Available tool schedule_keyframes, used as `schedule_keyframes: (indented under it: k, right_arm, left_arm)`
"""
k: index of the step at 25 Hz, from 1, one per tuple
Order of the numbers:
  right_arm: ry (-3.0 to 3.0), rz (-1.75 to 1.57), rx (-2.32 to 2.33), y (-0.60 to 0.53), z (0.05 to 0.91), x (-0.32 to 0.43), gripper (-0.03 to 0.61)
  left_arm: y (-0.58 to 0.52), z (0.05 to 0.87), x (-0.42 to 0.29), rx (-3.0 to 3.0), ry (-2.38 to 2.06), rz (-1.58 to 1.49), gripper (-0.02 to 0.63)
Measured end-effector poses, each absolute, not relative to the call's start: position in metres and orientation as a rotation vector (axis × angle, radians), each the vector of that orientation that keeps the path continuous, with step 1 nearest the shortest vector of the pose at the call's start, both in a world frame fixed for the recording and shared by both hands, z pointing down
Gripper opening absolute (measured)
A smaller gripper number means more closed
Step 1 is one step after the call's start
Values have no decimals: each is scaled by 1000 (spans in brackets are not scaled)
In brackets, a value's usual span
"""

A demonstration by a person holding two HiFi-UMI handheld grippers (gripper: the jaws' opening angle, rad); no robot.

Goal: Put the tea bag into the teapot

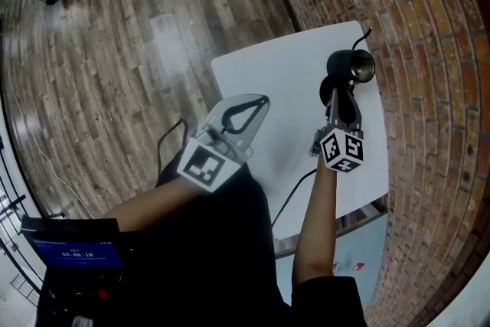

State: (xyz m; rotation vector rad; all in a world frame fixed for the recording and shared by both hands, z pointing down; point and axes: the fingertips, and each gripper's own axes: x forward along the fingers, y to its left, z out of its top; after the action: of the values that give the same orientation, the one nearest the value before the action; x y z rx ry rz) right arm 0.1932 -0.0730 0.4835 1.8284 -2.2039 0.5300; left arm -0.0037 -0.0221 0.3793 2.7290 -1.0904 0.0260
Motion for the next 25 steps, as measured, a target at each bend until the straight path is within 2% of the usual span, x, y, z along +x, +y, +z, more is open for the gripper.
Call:
schedule_keyframes:
  k: [25]
  right_arm:
    - [-2311, 899, 1908, -21, 516, 145, 83]
  left_arm:
    - [6, 379, -22, 2683, -1116, 8, 0]
